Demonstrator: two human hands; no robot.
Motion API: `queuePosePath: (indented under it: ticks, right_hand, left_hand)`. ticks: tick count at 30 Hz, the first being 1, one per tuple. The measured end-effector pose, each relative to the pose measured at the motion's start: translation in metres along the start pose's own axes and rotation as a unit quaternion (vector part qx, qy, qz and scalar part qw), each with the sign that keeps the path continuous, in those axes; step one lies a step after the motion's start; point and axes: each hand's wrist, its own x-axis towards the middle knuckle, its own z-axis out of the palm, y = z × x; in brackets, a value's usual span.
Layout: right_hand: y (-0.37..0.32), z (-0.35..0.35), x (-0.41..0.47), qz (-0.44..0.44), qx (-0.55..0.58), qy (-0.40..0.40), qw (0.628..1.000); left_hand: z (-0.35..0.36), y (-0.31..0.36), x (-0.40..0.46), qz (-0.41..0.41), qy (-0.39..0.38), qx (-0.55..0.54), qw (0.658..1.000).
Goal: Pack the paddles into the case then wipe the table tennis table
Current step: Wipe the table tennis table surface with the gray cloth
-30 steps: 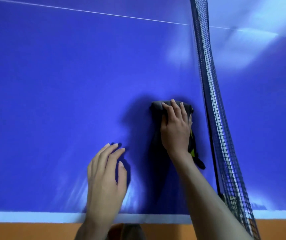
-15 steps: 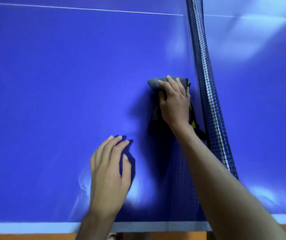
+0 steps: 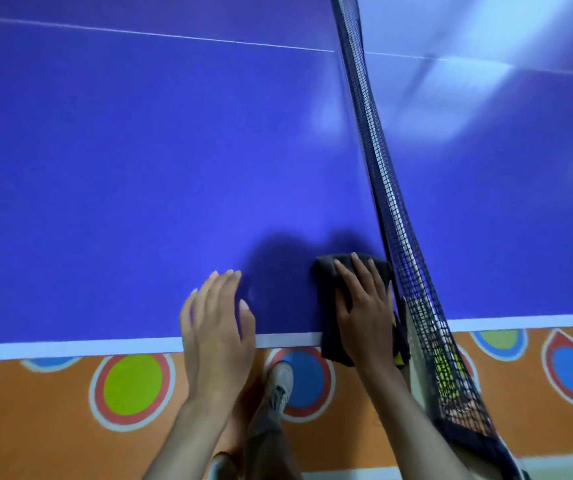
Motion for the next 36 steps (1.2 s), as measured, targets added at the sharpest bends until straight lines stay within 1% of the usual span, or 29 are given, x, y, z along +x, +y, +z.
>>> queuePosePath:
  ticks: [2, 4, 10, 14, 19, 22, 25, 27, 30, 32, 36]
  right_hand:
    - [0.008, -0.008, -0.023, -0.012, 0.002, 0.005, 1.0]
    - [0.014, -0.012, -0.027, -0.022, 0.006, 0.0, 1.0]
    - [0.02, -0.008, 0.023, -0.002, 0.047, 0.021, 0.999]
    - [0.022, -0.004, 0.04, 0.007, 0.044, 0.028, 0.999]
    - [0.017, -0.009, 0.034, 0.015, 0.013, 0.01, 1.0]
    - [0.012, -0.009, 0.031, 0.029, 0.012, 0.013, 0.999]
    - [-0.004, -0.001, 0.024, 0.05, 0.012, 0.016, 0.999]
    - [-0.02, 0.008, 0.016, 0.034, 0.01, 0.016, 0.999]
    - [-0.051, 0.023, 0.004, 0.017, 0.009, 0.007, 1.0]
    - [-0.072, 0.035, -0.001, 0.009, 0.001, 0.003, 1.0]
    - [-0.123, 0.065, -0.012, -0.012, -0.018, -0.001, 1.0]
  left_hand:
    - [-0.002, -0.006, -0.006, -0.006, 0.015, 0.014, 1.0]
    - [0.0, -0.013, -0.006, 0.002, 0.022, 0.023, 1.0]
    - [0.011, -0.026, 0.013, 0.044, 0.041, 0.051, 0.997]
    - [0.017, -0.029, 0.021, 0.021, 0.044, 0.026, 0.998]
    - [0.016, -0.026, 0.02, 0.014, 0.029, 0.05, 0.998]
    - [0.017, -0.024, 0.019, 0.004, 0.037, 0.047, 0.998]
    - [0.019, -0.024, 0.02, -0.004, 0.045, 0.03, 0.999]
    - [0.018, -0.026, 0.02, -0.008, 0.042, 0.008, 0.999]
    - [0.01, -0.032, 0.022, -0.019, 0.041, -0.06, 0.997]
    - [-0.001, -0.045, 0.024, -0.018, 0.04, -0.078, 0.996]
    - [-0.038, -0.096, 0.033, -0.029, 0.047, -0.069, 0.996]
